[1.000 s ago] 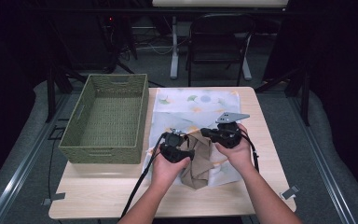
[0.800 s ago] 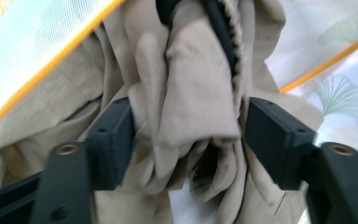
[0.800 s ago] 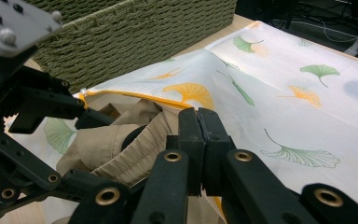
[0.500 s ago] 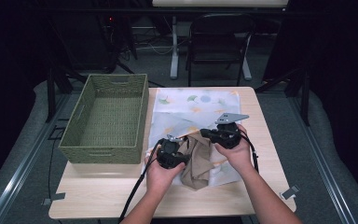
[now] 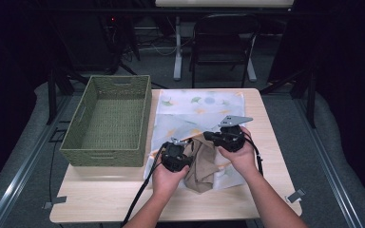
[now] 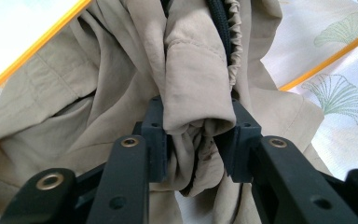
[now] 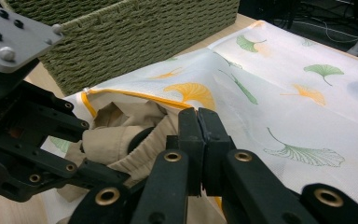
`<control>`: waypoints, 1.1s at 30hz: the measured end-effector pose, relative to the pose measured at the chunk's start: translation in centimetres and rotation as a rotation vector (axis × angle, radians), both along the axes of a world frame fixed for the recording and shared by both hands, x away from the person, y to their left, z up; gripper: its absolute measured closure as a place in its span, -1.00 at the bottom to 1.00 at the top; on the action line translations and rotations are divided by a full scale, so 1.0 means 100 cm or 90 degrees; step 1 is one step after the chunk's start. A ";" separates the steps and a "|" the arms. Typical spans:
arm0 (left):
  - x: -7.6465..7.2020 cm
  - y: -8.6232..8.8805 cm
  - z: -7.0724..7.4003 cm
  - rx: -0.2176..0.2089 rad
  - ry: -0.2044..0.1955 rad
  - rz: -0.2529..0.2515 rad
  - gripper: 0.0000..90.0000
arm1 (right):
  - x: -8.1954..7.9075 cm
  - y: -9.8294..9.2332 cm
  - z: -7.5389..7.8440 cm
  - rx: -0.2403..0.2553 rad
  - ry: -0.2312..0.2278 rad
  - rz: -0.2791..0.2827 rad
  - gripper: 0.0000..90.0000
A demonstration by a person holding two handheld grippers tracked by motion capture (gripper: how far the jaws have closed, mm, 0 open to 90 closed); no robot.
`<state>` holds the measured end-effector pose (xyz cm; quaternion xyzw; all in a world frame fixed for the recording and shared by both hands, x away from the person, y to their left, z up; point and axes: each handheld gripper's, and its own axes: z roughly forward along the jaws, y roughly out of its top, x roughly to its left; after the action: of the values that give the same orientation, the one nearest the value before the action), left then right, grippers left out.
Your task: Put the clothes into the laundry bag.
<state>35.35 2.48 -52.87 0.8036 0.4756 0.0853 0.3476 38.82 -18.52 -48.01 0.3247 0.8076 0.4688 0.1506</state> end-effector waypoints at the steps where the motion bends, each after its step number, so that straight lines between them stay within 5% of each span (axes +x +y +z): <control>1: 0.001 -0.002 0.001 0.000 -0.001 0.000 0.49 | 0.000 0.000 0.000 0.000 0.000 0.001 0.99; 24: 0.046 -0.025 0.007 0.006 -0.017 0.059 0.51 | -0.002 0.003 0.002 0.000 -0.003 0.006 0.99; 33: 0.036 -0.021 0.009 0.002 -0.042 0.055 0.14 | -0.001 0.002 0.001 0.004 -0.002 0.004 0.99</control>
<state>38.92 0.35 -51.92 0.7796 0.4982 0.1273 0.3575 38.75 -18.34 -47.94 0.3218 0.8070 0.4721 0.1495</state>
